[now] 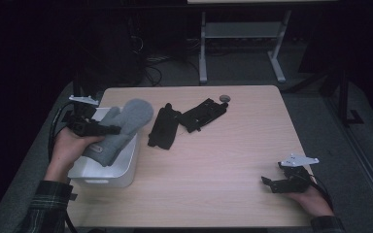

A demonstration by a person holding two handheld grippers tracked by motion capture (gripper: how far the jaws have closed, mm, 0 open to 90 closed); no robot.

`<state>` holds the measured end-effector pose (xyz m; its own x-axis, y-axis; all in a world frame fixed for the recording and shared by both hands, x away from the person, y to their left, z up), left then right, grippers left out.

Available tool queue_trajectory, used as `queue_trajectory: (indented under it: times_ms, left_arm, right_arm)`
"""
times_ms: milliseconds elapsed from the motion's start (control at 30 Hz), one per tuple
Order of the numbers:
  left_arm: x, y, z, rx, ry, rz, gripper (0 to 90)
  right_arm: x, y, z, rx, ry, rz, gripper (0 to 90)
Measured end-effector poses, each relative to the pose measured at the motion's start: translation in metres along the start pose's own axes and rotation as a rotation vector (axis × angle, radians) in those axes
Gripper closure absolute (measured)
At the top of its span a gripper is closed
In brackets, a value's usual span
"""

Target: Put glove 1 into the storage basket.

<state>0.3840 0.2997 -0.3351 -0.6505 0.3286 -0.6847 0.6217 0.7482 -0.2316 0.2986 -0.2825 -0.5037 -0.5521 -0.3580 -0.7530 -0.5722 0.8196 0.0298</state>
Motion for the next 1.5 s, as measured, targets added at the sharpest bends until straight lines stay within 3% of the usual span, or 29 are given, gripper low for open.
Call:
queue_trajectory:
  times_ms: [333, 600, 933, 1033, 1200, 1500]
  left_arm:
    - [0.026, 0.030, 0.004, -0.047, 0.025, -0.082, 68.7]
    - [0.047, 0.055, 0.024, -0.060, 0.082, -0.145, 68.6]
    - [0.061, 0.068, 0.045, -0.103, 0.139, -0.195, 64.3]
    - [0.065, 0.070, 0.050, -0.121, 0.157, -0.209, 60.1]
    - [0.068, 0.073, 0.050, -0.158, 0.175, -0.196, 46.7]
    - [0.060, 0.072, 0.039, -0.204, 0.103, -0.162, 22.7]
  right_arm:
    - [0.000, 0.000, 0.000, 0.000, 0.000, 0.000, 10.1]
    - [0.000, 0.000, 0.000, 0.000, 0.000, 0.000, 10.1]
    - [0.000, 0.000, 0.000, 0.001, -0.001, 0.003, 10.1]
    - [0.000, 0.000, 0.000, 0.000, -0.001, 0.003, 10.1]
    - [0.000, 0.000, 0.000, 0.001, -0.001, 0.002, 10.1]
    - [0.000, 0.000, 0.000, 0.001, -0.002, 0.000, 10.1]
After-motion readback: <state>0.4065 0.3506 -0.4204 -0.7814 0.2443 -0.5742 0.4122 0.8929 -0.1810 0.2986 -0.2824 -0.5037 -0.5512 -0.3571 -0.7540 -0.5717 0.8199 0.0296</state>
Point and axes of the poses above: each handheld gripper's, and its own axes: z roughly forward along the jaws, x roughly out of its underside, y roughly to its left, the point moved 3 cm from there along z, roughly forward along the jaws, and after that the axes turned 3 degrees about -y, right-handed, at the moved point
